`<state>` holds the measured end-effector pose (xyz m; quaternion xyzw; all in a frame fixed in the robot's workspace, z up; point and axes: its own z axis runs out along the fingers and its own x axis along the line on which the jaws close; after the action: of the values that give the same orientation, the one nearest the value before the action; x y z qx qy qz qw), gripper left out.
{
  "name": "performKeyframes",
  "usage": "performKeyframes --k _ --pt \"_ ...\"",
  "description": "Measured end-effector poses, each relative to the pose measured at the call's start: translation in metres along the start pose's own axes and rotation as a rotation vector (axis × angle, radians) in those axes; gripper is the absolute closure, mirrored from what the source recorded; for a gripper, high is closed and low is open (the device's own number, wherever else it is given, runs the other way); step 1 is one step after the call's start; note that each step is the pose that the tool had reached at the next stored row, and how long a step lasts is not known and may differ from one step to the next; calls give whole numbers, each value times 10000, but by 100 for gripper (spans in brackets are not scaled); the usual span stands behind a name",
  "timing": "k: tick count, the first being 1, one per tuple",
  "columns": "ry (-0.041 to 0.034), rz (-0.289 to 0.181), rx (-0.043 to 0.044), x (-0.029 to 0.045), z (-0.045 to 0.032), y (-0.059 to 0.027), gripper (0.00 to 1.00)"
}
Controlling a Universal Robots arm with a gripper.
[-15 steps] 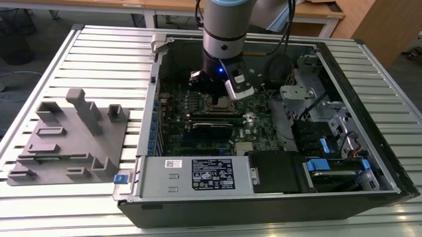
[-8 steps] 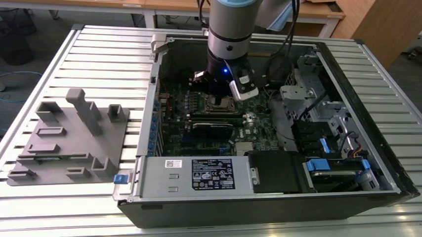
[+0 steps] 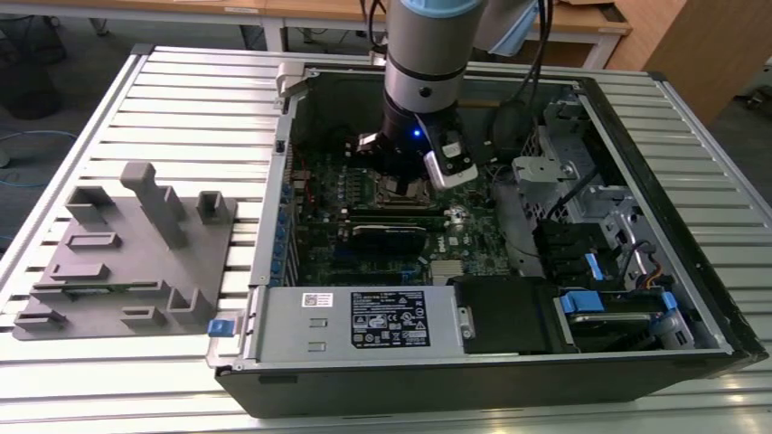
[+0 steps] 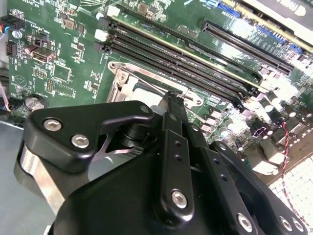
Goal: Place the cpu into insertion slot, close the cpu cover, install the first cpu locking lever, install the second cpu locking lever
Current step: 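Install the second cpu locking lever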
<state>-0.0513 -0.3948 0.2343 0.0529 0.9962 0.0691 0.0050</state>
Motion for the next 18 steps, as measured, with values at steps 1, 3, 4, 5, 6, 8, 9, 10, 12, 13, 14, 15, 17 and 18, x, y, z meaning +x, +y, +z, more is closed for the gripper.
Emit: performKeyframes --k 1,3,4,5,6,8,9,10,12,13,14,15,17,18 --pt "0 0 -1 -1 -1 -7 89" --pt "0 0 -3 -3 -3 -23 89" --pt "0 1 -2 -3 -4 -32 89" --pt "0 0 -2 -3 -4 -42 89" --pt "-1 1 -2 0 -4 -52 89" --pt "-1 1 -2 23 3 -69 89" --pt "-1 2 -2 38 10 -76 89" --pt "-1 1 -2 53 21 -82 89" --pt "0 1 -1 85 42 -91 89" --pt "0 0 -1 109 53 -95 89" --pt "0 -1 -2 132 64 -99 89" --pt "-1 1 -2 155 75 -103 89" --pt "-1 2 -2 187 104 -111 89" --pt "0 1 0 197 122 -114 89"
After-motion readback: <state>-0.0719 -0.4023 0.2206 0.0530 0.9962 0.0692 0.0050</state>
